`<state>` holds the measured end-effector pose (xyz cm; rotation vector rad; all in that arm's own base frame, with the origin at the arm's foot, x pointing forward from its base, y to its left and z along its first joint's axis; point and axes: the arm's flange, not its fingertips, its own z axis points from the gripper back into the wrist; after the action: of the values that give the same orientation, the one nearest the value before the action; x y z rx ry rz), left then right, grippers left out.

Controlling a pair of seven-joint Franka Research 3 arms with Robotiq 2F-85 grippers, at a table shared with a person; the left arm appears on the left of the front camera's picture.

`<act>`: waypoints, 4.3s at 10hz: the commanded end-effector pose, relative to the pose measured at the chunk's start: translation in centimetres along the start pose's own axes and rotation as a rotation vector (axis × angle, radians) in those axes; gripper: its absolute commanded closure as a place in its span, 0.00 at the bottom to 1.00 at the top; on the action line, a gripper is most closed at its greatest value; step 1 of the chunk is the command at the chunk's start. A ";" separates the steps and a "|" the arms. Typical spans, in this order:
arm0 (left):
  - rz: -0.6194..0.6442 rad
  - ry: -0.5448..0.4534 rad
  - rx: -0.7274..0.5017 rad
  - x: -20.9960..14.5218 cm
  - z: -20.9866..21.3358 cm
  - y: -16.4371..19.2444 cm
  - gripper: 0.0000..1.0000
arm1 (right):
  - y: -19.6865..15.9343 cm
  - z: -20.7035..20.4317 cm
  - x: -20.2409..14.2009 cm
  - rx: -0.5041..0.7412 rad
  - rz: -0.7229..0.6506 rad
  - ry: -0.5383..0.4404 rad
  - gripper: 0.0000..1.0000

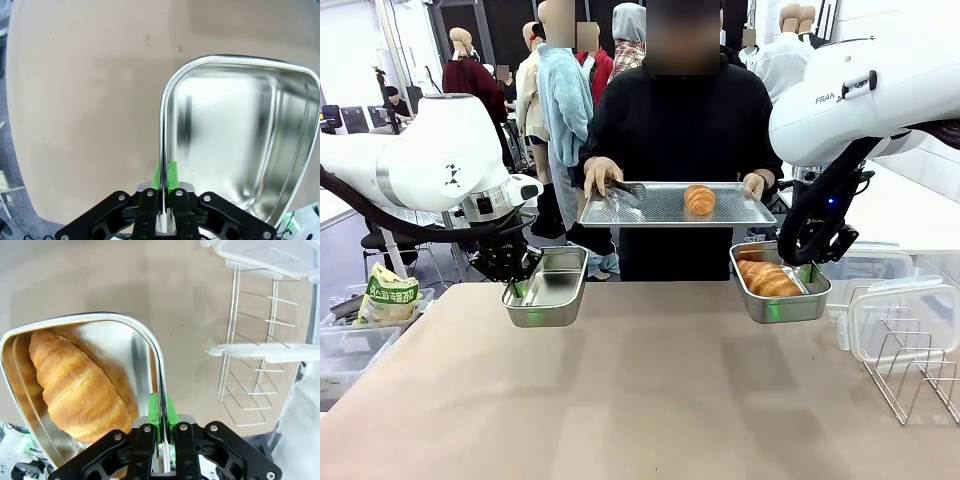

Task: Place the bread in airtight containers.
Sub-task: Once an object is inside an Airtight Container , place the container in the center of the table.

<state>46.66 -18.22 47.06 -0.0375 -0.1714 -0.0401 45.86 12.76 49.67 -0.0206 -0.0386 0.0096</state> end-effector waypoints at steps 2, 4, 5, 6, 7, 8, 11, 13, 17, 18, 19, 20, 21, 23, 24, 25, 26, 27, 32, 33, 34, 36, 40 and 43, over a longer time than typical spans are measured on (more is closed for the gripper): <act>0.001 -0.008 -0.002 0.0 0.3 0.0 1.00 | 0.0 0.1 -0.1 -0.001 0.000 0.003 1.00; 0.001 -0.008 -0.002 0.0 0.3 0.0 1.00 | 0.0 0.1 -0.1 -0.001 0.000 0.003 1.00; 0.001 -0.008 -0.002 0.0 0.3 0.0 1.00 | 0.0 0.1 -0.1 -0.001 0.000 0.003 1.00; 0.001 -0.008 -0.002 0.0 0.3 0.0 1.00 | 0.0 0.1 -0.1 -0.001 0.000 0.003 1.00; 0.001 -0.008 -0.002 0.0 0.3 0.0 1.00 | 0.0 0.1 -0.1 -0.001 0.000 0.003 1.00; 0.001 -0.008 -0.002 0.0 0.3 0.0 1.00 | 0.0 0.1 -0.1 -0.001 0.000 0.003 1.00; 0.001 -0.008 -0.002 0.0 0.3 0.0 1.00 | 0.0 0.0 0.0 0.000 0.000 0.000 1.00; 0.001 -0.008 -0.002 0.0 0.3 0.0 1.00 | -1.2 -1.8 -2.3 0.029 -0.039 -0.028 1.00; 0.001 -0.008 -0.002 0.0 0.3 0.0 1.00 | -0.7 -10.0 -1.4 0.119 0.029 -0.014 1.00; 0.001 -0.008 -0.002 0.0 0.3 0.0 1.00 | 0.0 -11.7 -1.3 0.120 0.031 -0.005 1.00; 0.001 -0.008 -0.002 0.0 0.3 0.0 1.00 | 0.7 -13.2 -1.1 0.110 0.002 -0.009 1.00; 0.001 -0.008 -0.002 0.0 0.3 0.0 1.00 | 1.1 -14.4 -0.7 0.109 -0.025 0.000 1.00; 0.001 -0.008 -0.002 0.0 0.3 0.0 1.00 | 1.4 -15.3 -0.2 0.102 -0.027 0.000 1.00; 0.001 -0.008 -0.002 0.0 0.3 0.0 1.00 | 1.8 -16.1 0.2 0.065 -0.048 -0.037 1.00; 0.001 -0.008 -0.002 0.0 0.3 0.0 1.00 | 1.9 -16.5 0.4 0.032 -0.053 -0.038 1.00; 0.001 -0.008 -0.002 0.0 0.3 0.0 1.00 | 1.9 -16.9 0.5 0.012 -0.053 -0.040 1.00; 0.001 -0.008 -0.002 0.0 0.3 0.0 1.00 | 2.0 -17.1 0.7 0.014 -0.052 -0.037 1.00; 0.001 -0.008 -0.002 0.0 0.3 0.0 1.00 | 2.0 -17.3 0.7 0.018 -0.049 -0.029 1.00; 0.001 -0.008 -0.002 0.0 0.3 0.0 1.00 | 1.7 -17.0 0.7 0.042 -0.019 0.018 0.46; 0.001 -0.008 -0.002 0.0 0.3 0.0 1.00 | 1.6 -16.7 0.6 0.047 -0.022 0.011 0.26; 0.001 -0.008 -0.002 0.0 0.3 0.0 1.00 | 1.6 -16.2 0.5 0.049 -0.022 0.004 0.07; 0.001 -0.008 -0.002 0.0 0.3 0.0 1.00 | 1.5 -15.5 0.4 0.053 -0.022 0.004 0.00; 0.001 -0.008 -0.002 0.0 0.3 0.0 1.00 | 1.6 -15.4 0.4 0.055 -0.025 0.025 0.00; 0.001 -0.008 -0.002 0.0 0.3 0.0 1.00 | 1.3 -15.8 0.1 0.034 -0.032 0.009 0.00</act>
<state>46.65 -18.23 47.03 -0.0374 -0.1709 -0.0405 46.55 13.75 33.81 0.0137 -0.0248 -0.0229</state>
